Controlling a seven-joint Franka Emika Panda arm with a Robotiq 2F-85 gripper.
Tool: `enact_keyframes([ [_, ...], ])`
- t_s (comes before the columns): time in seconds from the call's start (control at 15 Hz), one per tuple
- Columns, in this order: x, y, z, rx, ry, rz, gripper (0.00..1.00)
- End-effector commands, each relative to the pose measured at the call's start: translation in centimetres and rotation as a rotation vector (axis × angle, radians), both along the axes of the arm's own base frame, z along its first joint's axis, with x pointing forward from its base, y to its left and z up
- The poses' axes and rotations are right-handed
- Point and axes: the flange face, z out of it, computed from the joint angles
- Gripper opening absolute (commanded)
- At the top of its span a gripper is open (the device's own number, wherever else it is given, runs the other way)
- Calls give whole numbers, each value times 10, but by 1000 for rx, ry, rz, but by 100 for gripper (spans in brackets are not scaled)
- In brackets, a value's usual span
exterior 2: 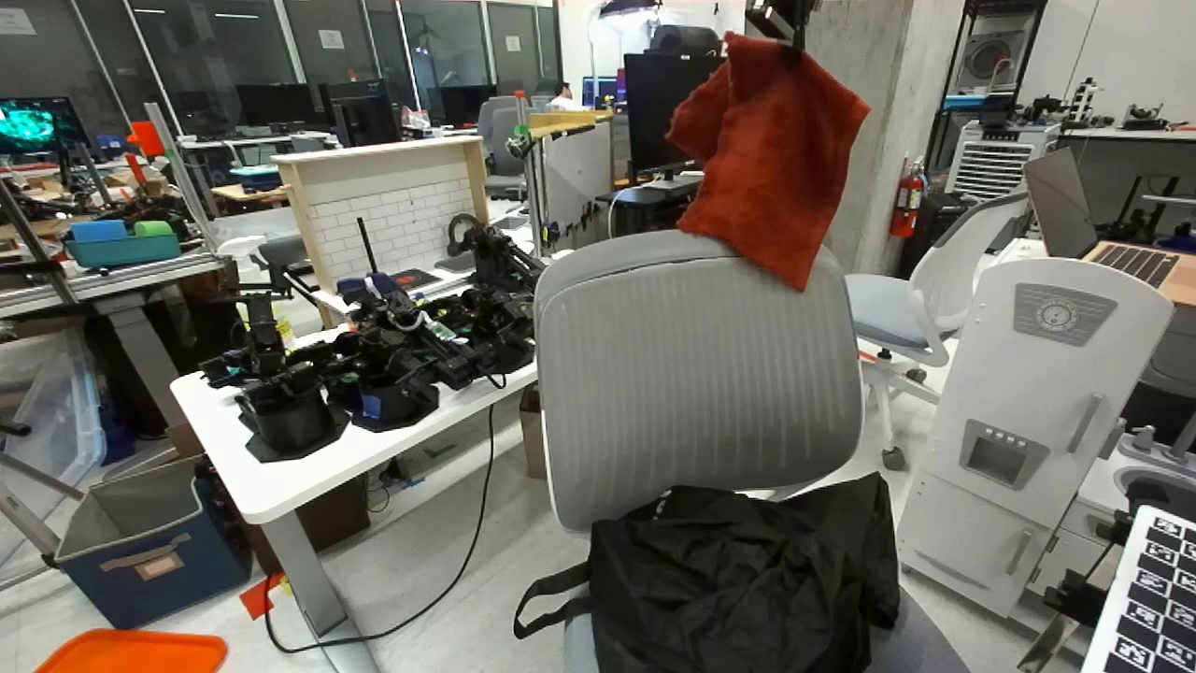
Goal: Put the cloth and the bag on the chair
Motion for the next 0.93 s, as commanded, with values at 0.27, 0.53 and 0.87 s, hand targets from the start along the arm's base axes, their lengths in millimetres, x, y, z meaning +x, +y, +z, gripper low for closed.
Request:
enact_keyframes([
  [0.27,4,-44,-32,11,30,-12,1],
  [0.53,7,-40,-38,3,36,-6,1],
  [0.87,9,-35,-44,-3,41,2,1],
])
